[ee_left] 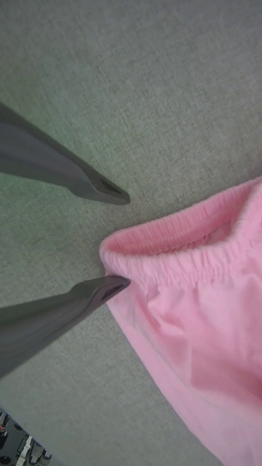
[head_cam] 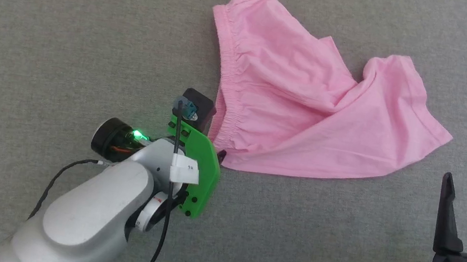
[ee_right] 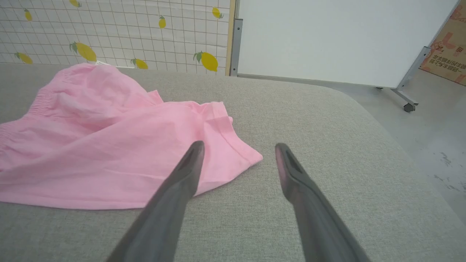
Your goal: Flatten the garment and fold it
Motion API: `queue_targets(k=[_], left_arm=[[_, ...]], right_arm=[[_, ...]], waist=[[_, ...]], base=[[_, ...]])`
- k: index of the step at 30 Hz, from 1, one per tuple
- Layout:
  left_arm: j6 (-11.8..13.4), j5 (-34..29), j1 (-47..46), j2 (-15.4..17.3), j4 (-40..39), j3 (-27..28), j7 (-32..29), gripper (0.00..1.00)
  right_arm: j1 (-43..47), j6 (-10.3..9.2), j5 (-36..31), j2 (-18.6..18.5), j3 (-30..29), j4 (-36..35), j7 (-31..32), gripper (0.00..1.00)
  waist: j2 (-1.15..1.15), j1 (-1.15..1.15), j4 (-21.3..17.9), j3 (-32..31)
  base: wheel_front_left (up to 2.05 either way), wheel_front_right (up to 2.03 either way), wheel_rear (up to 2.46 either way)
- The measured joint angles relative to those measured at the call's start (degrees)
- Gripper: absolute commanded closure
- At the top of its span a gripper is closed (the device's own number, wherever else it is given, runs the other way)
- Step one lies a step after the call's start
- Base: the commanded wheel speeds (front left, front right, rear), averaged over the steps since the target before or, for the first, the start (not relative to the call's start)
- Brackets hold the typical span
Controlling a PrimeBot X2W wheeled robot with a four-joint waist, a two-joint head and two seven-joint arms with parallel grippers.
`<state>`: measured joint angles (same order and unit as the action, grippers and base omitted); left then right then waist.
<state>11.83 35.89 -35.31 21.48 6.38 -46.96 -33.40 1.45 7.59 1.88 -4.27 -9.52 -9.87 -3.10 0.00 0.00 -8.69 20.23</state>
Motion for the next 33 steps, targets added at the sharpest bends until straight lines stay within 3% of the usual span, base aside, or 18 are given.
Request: queue_targets(k=[7, 8, 9, 14, 17, 28, 33], left_arm=[[1.35, 0.01, -0.64, 0.24, 0.58, -0.54, -2.94, 0.00], [1.56, 0.01, -0.64, 0.24, 0.57, -0.47, -3.00, 0.75], [1.63, 0.01, -0.64, 0.24, 0.53, -0.42, -2.97, 1.00], [1.96, 0.67, -0.18, 0.01, 0.58, 0.51, 1.00, 1.00], [2.85, 0.91, 1.12, -0.09, 0.49, 1.47, 4.33, 1.00], [4.86, 0.88, 3.63, 0.02, -4.79, 3.22, 9.89, 1.00], [5.00, 0.70, 3.98, -0.02, -6.70, 2.66, 9.91, 1.00]], right_arm=[[-0.43, 0.00, -0.42, 0.63, 0.01, 0.63, -0.69, 0.00], [-0.55, 0.00, -0.43, 0.66, 0.08, 0.74, -0.70, 0.00], [-0.74, 0.00, -0.48, 0.69, 0.21, 0.83, -0.71, 0.00], [-1.38, 0.00, -1.18, 0.12, 0.71, 1.16, 0.10, 0.00], [-1.39, 0.00, -0.94, -2.01, 1.15, 1.66, 2.76, 0.00], [-4.60, 0.00, 3.92, -12.34, 4.82, 7.17, 25.37, 0.00], [-8.66, -0.01, 5.43, -14.30, 4.37, 10.66, 32.03, 0.00]], waist=[[0.00, 0.00, -0.74, 1.82], [0.00, 0.00, -0.74, 1.99], [0.00, 0.00, -0.70, 2.10], [0.00, 0.00, -0.06, 1.46], [0.00, 0.00, 0.69, 0.51], [0.00, 0.00, 5.51, -2.18], [0.00, 0.00, 7.35, -2.25]], base=[[0.00, 0.00, 0.00], [0.00, 0.00, 0.00], [0.00, 0.00, 0.00], [0.00, 0.00, 0.00], [0.00, 0.00, 0.00], [0.00, 0.00, 0.00], [0.00, 0.00, 0.00]])
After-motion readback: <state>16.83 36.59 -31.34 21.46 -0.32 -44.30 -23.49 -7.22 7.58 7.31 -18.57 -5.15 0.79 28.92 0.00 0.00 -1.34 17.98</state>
